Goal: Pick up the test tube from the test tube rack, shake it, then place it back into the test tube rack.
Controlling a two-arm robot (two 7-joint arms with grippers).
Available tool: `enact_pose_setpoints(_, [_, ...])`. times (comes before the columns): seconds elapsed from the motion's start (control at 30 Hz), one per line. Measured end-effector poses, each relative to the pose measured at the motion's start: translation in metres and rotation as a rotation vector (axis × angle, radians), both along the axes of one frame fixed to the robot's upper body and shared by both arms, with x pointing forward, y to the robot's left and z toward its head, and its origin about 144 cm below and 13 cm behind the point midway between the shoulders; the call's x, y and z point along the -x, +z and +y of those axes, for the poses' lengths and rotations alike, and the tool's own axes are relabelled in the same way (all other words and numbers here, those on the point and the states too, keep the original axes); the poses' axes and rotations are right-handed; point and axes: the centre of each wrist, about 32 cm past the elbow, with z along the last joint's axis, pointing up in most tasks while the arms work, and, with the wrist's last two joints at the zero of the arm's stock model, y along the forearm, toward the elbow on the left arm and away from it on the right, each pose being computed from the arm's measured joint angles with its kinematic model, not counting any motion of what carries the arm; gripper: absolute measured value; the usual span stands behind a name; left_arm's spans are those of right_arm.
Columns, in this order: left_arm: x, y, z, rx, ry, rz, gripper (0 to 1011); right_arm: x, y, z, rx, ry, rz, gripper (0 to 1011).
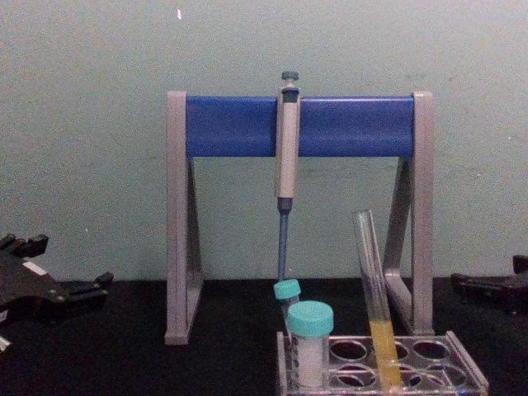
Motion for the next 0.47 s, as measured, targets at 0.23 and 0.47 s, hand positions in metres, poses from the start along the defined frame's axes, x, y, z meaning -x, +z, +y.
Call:
enact_pose_setpoints(0.23, [0.0000,0.0000,0.0000,0.000,0.000,0.000,1001,0.0000,0.0000,0.0000,0.000,0.000,0.000,1000])
enact_pose_setpoints(0.47, [0.0000,0.0000,0.0000,0.000,0.000,0.000,1001,0.0000,0.0000,0.0000,0.000,0.000,0.000,1000])
